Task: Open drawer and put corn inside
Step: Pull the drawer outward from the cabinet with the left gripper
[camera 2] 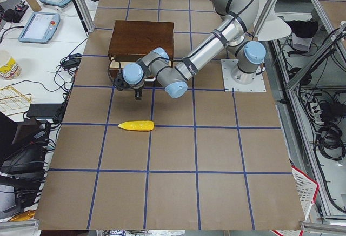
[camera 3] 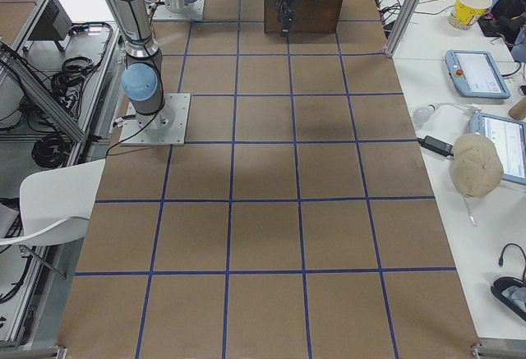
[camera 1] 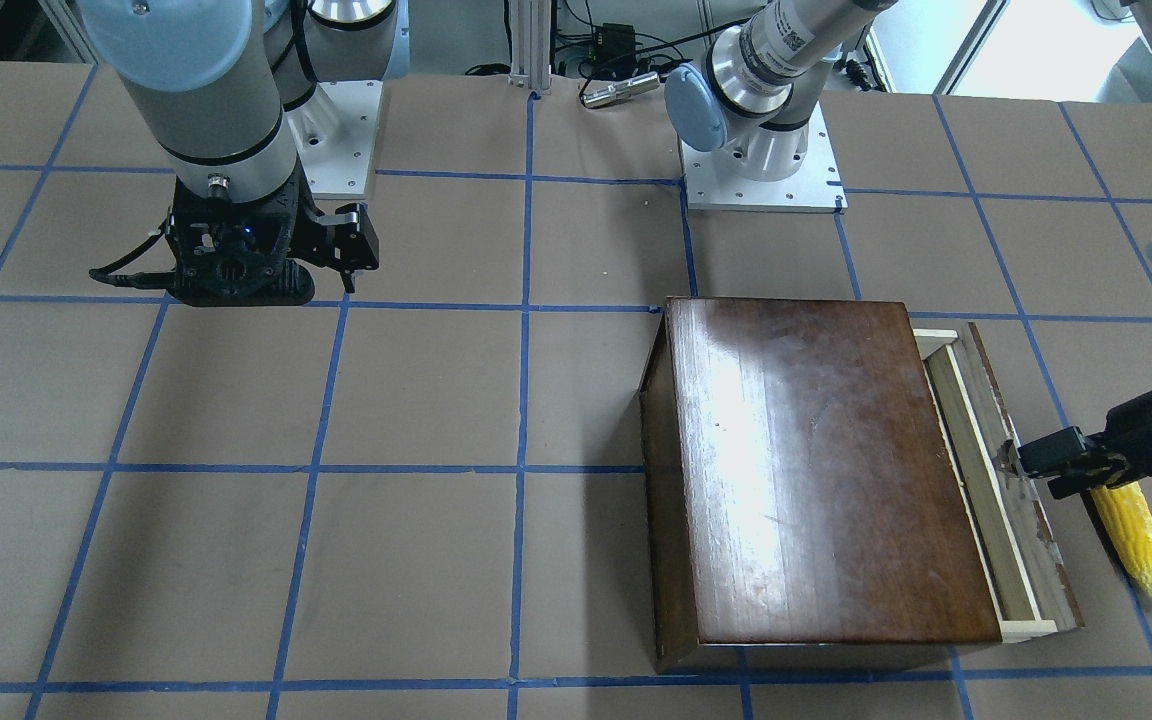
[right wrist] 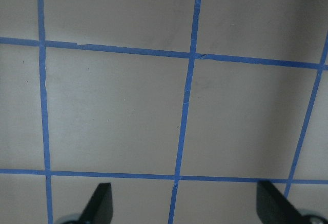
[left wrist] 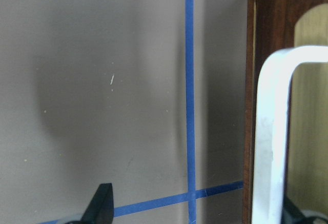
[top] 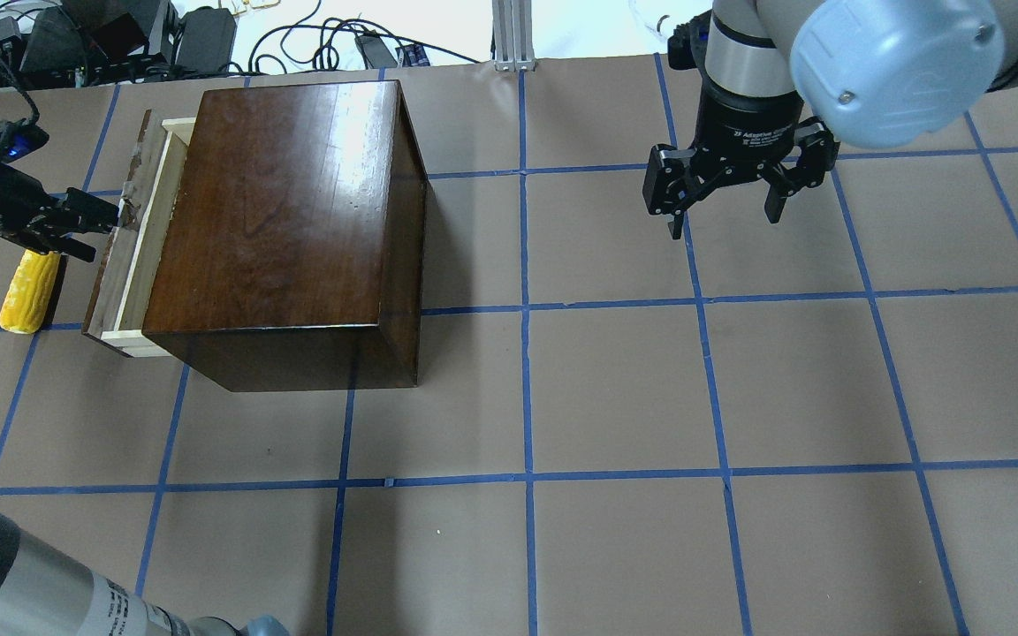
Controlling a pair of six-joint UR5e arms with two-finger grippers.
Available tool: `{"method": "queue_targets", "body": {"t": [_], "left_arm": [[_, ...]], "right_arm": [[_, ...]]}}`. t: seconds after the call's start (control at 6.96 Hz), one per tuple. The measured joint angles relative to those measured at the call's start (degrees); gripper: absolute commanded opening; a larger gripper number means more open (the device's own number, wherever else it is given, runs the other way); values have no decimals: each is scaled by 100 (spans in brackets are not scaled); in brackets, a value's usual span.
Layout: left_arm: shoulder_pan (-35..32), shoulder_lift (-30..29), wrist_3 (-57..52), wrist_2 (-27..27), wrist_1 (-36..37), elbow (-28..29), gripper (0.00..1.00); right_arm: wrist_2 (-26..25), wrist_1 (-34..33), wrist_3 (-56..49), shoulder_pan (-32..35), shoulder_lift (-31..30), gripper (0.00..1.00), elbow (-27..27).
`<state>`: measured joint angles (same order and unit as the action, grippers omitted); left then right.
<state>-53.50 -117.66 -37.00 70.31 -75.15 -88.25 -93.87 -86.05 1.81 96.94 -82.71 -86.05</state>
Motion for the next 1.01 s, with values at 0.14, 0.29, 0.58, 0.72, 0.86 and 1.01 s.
{"method": "queue_targets", "body": {"t": [0.14, 0.29, 0.58, 0.72, 0.86, 1.01], "left_arm": [[18, -2, 0, 2, 0, 3, 100], [32, -2, 0, 6, 0, 6, 100], [84, -2, 0, 11, 0, 15, 100], [98, -3, 0, 15, 0, 18, 100], [106, -3, 0, 16, 2, 18, 100], [108, -3, 0, 40, 6, 21, 100]], "right_arm": [[0, 0, 0, 0, 0, 100, 0], [0, 0, -3, 0, 0, 100, 0], [0, 0, -5, 0, 0, 100, 0], [0, 0, -5, 0, 0, 100, 0], [0, 0, -6, 0, 0, 100, 0], [0, 0, -4, 0, 0, 100, 0]]}}
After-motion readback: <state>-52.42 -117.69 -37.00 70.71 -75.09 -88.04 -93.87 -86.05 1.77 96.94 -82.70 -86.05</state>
